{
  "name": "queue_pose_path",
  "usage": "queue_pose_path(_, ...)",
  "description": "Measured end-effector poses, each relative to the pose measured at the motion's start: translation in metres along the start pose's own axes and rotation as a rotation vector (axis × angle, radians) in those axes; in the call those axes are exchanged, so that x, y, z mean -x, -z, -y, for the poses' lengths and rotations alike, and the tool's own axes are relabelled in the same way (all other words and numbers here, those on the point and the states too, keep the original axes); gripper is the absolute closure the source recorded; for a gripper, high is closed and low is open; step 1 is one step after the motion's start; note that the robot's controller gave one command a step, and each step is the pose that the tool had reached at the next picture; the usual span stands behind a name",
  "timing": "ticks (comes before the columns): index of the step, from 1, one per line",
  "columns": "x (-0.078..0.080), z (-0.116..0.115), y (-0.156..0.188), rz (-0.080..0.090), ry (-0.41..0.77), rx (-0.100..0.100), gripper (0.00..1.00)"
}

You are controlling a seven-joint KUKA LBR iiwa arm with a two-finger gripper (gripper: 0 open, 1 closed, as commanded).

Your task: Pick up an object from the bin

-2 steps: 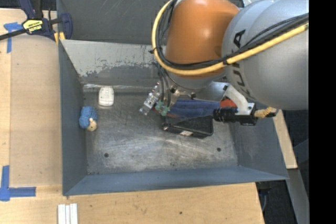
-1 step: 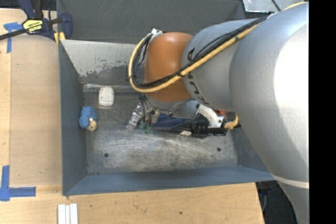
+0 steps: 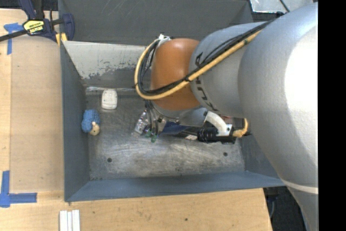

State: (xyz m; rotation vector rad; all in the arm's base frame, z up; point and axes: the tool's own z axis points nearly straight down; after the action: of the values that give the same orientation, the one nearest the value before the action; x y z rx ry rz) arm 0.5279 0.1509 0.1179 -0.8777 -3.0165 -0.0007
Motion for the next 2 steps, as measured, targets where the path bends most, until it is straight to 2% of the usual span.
queue_pose_path(1,-0.002,0.002,0.010,0.003,-0.050,0.002,1.00)
queue_pose_path(2,-0.009,-0.008,0.007,0.005,-0.122,0.004,1.00)
